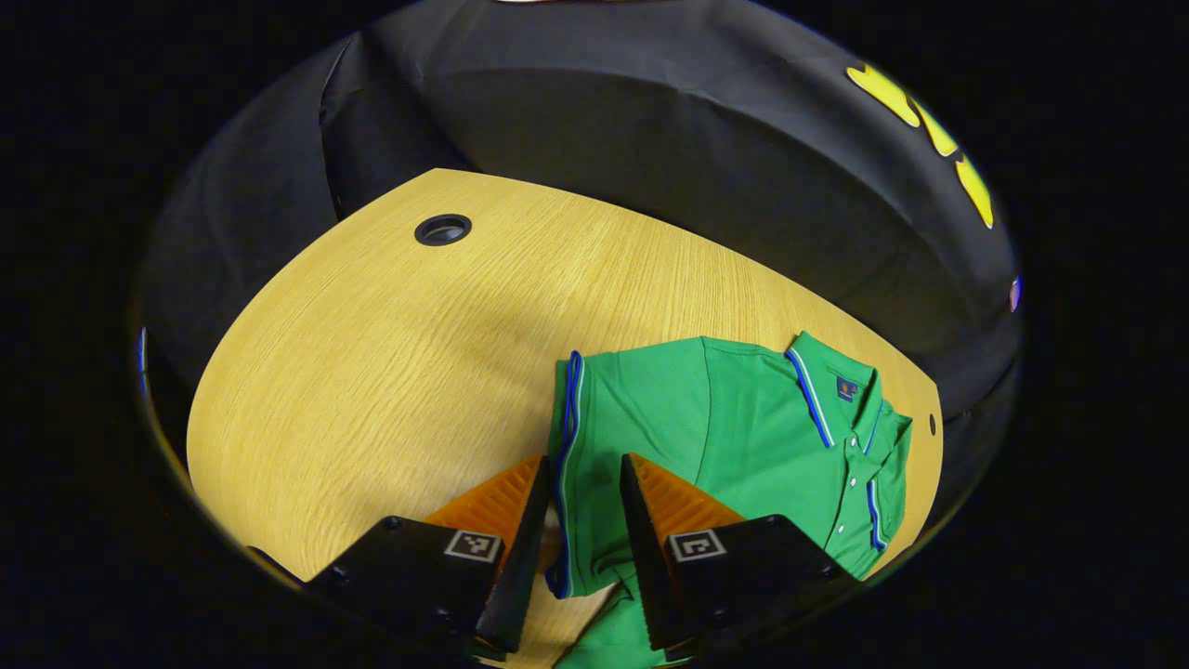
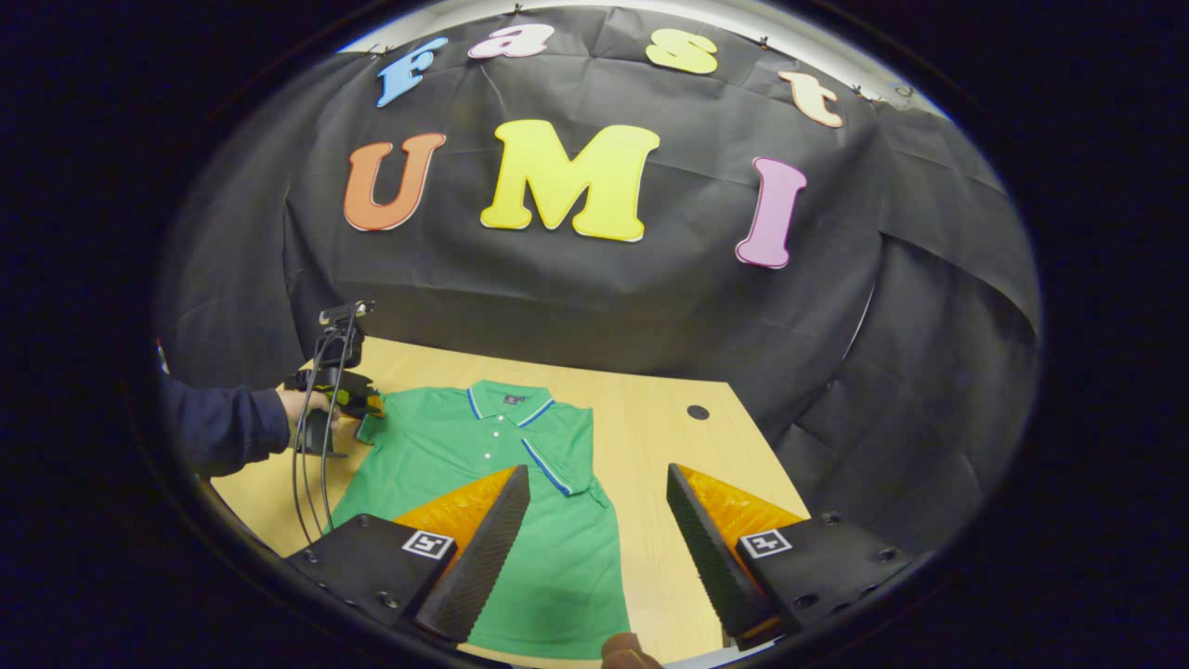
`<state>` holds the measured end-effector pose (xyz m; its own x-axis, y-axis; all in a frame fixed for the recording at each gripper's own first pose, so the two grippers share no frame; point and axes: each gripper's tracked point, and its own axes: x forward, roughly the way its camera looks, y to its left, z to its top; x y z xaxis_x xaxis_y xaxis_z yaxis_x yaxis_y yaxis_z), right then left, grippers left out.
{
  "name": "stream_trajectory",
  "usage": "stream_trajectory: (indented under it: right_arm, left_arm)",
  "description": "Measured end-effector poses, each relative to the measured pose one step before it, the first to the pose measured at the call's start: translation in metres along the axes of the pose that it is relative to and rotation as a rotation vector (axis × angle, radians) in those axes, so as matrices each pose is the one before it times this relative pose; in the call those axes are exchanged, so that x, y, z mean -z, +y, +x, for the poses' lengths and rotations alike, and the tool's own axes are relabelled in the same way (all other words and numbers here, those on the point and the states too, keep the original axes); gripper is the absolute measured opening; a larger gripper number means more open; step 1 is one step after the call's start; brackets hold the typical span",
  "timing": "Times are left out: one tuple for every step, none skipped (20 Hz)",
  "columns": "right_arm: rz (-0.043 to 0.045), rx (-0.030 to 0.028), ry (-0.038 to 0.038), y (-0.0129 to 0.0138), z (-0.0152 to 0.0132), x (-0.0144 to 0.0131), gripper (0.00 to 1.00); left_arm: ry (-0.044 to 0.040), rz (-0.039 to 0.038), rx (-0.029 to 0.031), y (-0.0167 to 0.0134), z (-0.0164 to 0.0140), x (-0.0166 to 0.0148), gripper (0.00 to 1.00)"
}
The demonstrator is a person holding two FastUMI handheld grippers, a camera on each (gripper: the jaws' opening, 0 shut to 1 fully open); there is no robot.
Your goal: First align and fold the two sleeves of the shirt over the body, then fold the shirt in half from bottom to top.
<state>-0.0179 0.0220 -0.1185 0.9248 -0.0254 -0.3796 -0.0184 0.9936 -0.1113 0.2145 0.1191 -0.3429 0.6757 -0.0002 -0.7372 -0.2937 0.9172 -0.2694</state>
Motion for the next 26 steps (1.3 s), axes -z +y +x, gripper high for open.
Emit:
stream_trajectory:
  right_arm:
    - [0.00113, -0.00274, 0.00427, 0.00202, 0.00114, 0.00132, 0.95]
    - [-0.00009, -0.00151, 0.00565, 0.00165, 0.00055, 0.00171, 0.95]
    - [0.00091, -0.00224, 0.00486, 0.00124, 0.00215, 0.00136, 0.95]
    - [0.00138, -0.00415, 0.00444, 0.00172, 0.00143, 0.00245, 0.95]
    - [0.001, -0.0031, 0.00339, 0.00105, 0.00038, 0.00145, 0.95]
    - [0.00195, -0.00041, 0.00273, 0.00022, 0.00087, 0.00101, 0.95]
    - [0.00523, -0.00301, 0.00273, 0.00059, -0.00036, 0.00175, 0.95]
    - [0.00514, -0.00024, 0.00232, 0.0003, -0.00045, 0.00081, 0.95]
    - [0.00336, 0.00055, 0.00013, -0.00112, 0.0015, 0.00144, 0.96]
    - [0.00283, -0.0001, -0.0003, 0.00025, -0.00001, 0.00021, 0.95]
    - [0.00287, 0.00043, 0.00006, -0.0004, 0.00073, 0.00089, 0.95]
    - [0.00166, 0.0019, -0.00176, -0.00123, -0.00005, -0.0001, 0.94]
    - [0.00308, 0.00107, -0.00067, -0.00059, 0.00111, 0.00063, 0.94]
    - [0.00707, 0.00055, -0.00051, -0.00073, 0.0003, 0.00016, 0.94]
    - [0.00808, 0.00058, 0.0006, -0.00142, 0.00084, 0.00082, 0.94]
    - [0.00864, 0.00155, 0.00095, -0.00186, 0.00074, 0.00101, 0.95]
    - [0.01016, 0.00234, 0.00047, -0.00217, 0.0011, 0.00134, 0.96]
    - [0.01008, 0.00122, 0.00315, -0.00242, -0.00029, 0.00098, 0.95]
    - [0.00879, -0.00014, 0.00356, -0.00098, 0.00041, 0.00126, 0.96]
    - [0.00588, 0.00076, 0.00237, -0.00146, 0.00016, 0.00116, 0.95]
    - [0.00162, 0.00285, 0.00253, -0.00136, 0.00082, 0.00185, 0.96]
    - [0.00111, 0.0012, 0.00281, -0.00165, 0.00019, 0.00143, 0.95]
    - [0.00107, 0.00224, 0.00349, -0.00104, -0.00001, 0.00229, 0.95]
    - [0.00032, 0.00413, 0.00353, -0.00241, 0.00132, 0.00227, 0.95]
    - [0.00125, 0.00417, 0.0039, -0.00295, 0.00122, 0.00296, 0.95]
    - [0.00331, 0.00552, 0.00494, -0.0026, -0.00032, 0.00213, 0.95]
  left_arm:
    - [0.003, 0.00543, -0.01738, 0.00271, 0.0015, -0.00009, 0.48]
    - [0.00101, 0.00122, -0.01304, 0.0004, 0.00237, 0.00212, 0.36]
    - [0.00285, 0.00381, -0.0042, 0.0003, -0.00116, 0.00023, 0.28]
    - [0.00493, 0.01081, -0.00635, 0.00099, -0.00064, 0.00049, 0.21]
    - [0.00398, 0.00971, -0.00563, 0.00115, 0.00005, -0.00128, 0.19]
    - [0.00506, 0.01245, -0.00256, -0.00152, 0.00043, 0.00048, 0.14]
    - [0.00753, 0.01959, -0.0004, 0.00036, -0.00101, 0.00081, 0.12]
    - [0.00765, 0.02206, -0.0024, 0.00164, 0.00063, 0.00039, 0.09]
    - [0.00538, 0.02168, -0.0036, -0.00019, -0.00034, 0.00064, 0.08]
    - [0.00447, 0.01293, -0.00063, 0.00125, -0.00124, -0.00095, 0.07]
    - [0.00056, 0.01056, -0.0018, 0.00082, -0.00241, -0.0018, 0.06]
    - [-0.00742, 0.01434, 0.00123, -0.00176, -0.00408, -0.00435, 0.05]
    - [-0.01728, 0.01849, -0.00268, -0.00397, -0.00367, -0.00482, 0.05]
    - [-0.02134, 0.02498, 0.00206, -0.00271, -0.006, -0.00748, 0.04]
    - [-0.02263, 0.02784, 0.00015, -0.00212, -0.00532, -0.0076, 0.04]
    - [-0.01711, 0.0265, 0.00657, -0.0067, -0.00441, -0.00553, 0.04]
    - [-0.00888, 0.02271, 0.00934, -0.00728, -0.00383, -0.00581, 0.04]
    - [-0.00431, 0.02356, 0.00674, -0.00825, -0.00435, -0.00286, 0.04]
    - [-0.00783, 0.02427, 0.00572, -0.00574, -0.00383, -0.00331, 0.04]
    - [-0.00715, 0.02713, 0.00629, -0.00761, -0.00129, -0.00294, 0.04]
    - [-0.00832, 0.0278, 0.00593, -0.00729, -0.00221, -0.00204, 0.04]
    - [-0.00375, 0.0267, 0.00757, -0.00667, -0.00172, -0.00158, 0.04]
    - [-0.00185, 0.0228, 0.01178, -0.01064, -0.00109, -0.00124, 0.04]
    - [-0.00043, 0.02421, 0.01043, -0.01023, -0.00084, 0.00039, 0.04]
    - [-0.00199, 0.02532, 0.00696, -0.00876, -0.00007, -0.0005, 0.04]
    - [0.00021, 0.02609, 0.00679, -0.0083, 0.00162, 0.00083, 0.04]
